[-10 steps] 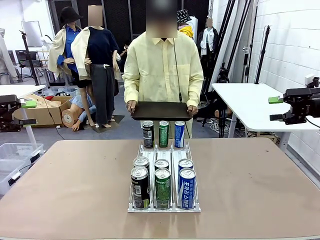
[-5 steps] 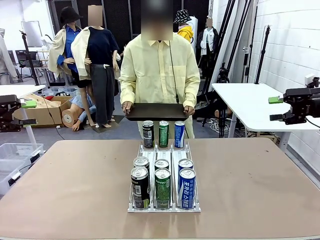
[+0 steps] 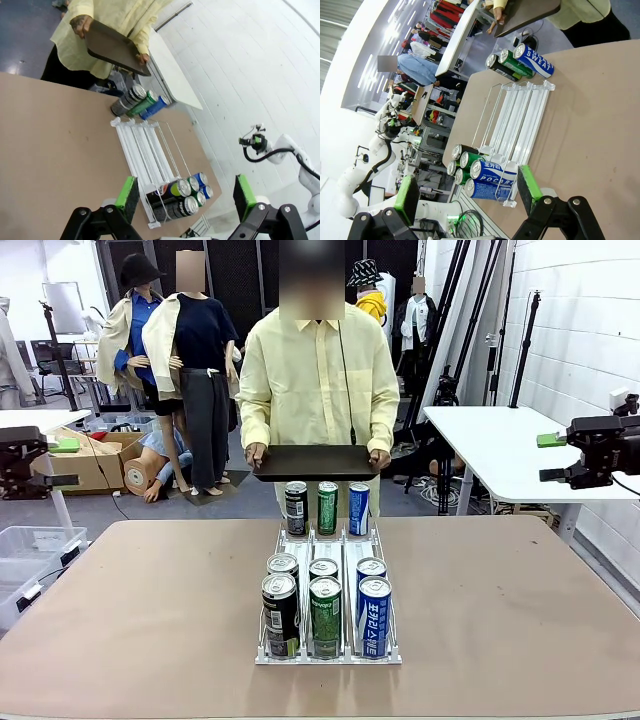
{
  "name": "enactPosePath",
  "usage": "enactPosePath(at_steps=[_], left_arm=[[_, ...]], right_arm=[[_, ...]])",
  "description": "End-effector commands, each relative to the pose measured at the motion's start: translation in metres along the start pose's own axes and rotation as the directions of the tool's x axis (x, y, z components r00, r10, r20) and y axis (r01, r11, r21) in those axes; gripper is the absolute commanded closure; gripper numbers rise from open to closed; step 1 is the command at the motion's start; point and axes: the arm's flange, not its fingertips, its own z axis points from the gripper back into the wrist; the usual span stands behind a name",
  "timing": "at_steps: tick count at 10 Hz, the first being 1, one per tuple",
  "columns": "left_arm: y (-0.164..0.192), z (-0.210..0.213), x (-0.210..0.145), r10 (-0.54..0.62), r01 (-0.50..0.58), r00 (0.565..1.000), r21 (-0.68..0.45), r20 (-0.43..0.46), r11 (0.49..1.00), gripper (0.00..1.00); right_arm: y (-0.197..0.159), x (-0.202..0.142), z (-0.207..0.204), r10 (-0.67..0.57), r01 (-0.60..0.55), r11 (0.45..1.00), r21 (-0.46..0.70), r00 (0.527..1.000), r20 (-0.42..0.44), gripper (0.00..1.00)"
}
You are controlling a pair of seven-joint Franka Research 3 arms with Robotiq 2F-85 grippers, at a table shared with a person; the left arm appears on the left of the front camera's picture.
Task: Retrieve and hand over the desired beverage to the person.
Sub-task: Pick up a can of the same type that the person held from the Automatic Can Dispenser.
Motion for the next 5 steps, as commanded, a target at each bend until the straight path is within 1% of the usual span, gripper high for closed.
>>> enactPosePath(at_steps=[1, 3, 4, 5], left_arm=[[-0.042, -0.018, 0.004, -0.033, 0.036, 0.990, 0.024, -0.136, 0.999, 0.00], [-0.083, -0.053, 0.001, -0.093, 0.109, 0.954, 0.039, -0.286, 0.993, 0.00], [-0.104, -0.073, -0.001, -0.129, 0.153, 0.927, 0.041, -0.352, 0.987, 0.00], [-0.123, -0.094, -0.002, -0.169, 0.202, 0.901, 0.042, -0.399, 0.978, 0.00]], right_arm=[[0.001, 0.001, 0.001, -0.003, 0.003, 1.000, 0.010, 1.000, -0.003, 0.00], [0.001, 0.001, 0.001, -0.003, 0.003, 1.000, 0.010, 1.000, -0.003, 0.00], [0.001, 0.001, 0.001, -0.003, 0.003, 1.000, 0.010, 1.000, -0.003, 0.00], [0.001, 0.001, 0.001, -0.003, 0.003, 1.000, 0.010, 1.000, -0.003, 0.00]])
